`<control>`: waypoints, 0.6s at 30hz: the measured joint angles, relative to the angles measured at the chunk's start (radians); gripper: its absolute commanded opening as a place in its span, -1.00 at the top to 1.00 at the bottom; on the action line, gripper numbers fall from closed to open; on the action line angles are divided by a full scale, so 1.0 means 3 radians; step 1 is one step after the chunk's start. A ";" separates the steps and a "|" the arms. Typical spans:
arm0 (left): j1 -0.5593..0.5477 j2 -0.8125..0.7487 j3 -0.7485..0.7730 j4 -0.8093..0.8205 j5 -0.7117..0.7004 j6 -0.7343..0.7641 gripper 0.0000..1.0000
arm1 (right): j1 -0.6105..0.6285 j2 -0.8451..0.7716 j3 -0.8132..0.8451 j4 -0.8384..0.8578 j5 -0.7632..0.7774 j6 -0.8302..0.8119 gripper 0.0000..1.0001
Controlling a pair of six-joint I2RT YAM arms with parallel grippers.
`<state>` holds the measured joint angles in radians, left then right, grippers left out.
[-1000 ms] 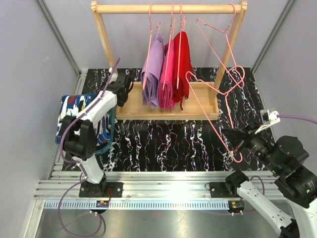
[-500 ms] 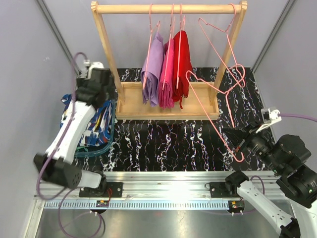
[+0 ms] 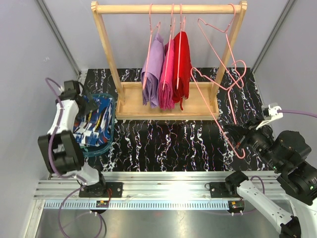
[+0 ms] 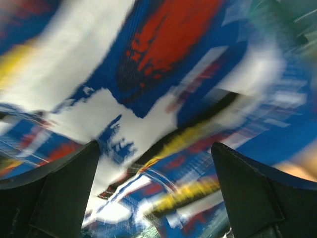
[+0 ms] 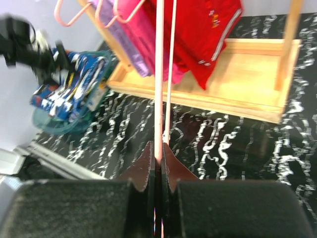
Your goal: Remove the trousers from the hanger
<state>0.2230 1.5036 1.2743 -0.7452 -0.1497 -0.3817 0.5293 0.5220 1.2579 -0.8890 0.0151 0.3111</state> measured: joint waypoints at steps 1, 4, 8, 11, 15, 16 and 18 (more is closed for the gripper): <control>0.0084 0.0161 -0.0137 0.0032 0.0167 -0.0042 -0.98 | 0.0000 0.0018 0.0014 -0.0003 0.0048 -0.0022 1.00; 0.0359 0.0512 -0.0375 0.0251 0.0605 -0.0132 -0.98 | 0.0000 0.0078 0.0062 -0.0010 0.0141 -0.0088 1.00; 0.0624 0.0623 -0.0350 0.0305 0.1118 -0.0229 -0.98 | 0.0000 0.0198 0.0154 -0.0010 0.0179 -0.0140 1.00; 0.0718 0.0640 -0.0347 0.0315 0.1319 -0.0239 -0.98 | 0.0000 0.0322 0.0221 0.0013 0.0186 -0.0189 1.00; 0.0773 0.0600 -0.0346 0.0301 0.1450 -0.0228 -0.98 | 0.0000 0.0558 0.0337 0.0024 0.0195 -0.0294 1.00; 0.0774 0.0570 -0.0346 0.0290 0.1450 -0.0221 -0.98 | 0.0000 0.0618 0.0371 0.0023 0.0215 -0.0317 1.00; 0.0765 0.0473 -0.0347 0.0254 0.1437 -0.0212 -0.98 | 0.0000 0.0768 0.0467 0.0043 0.0264 -0.0367 1.00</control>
<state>0.4526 1.6455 1.1702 -0.6689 0.2813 -0.4454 0.5293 0.7525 1.3979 -0.8761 0.0944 0.2008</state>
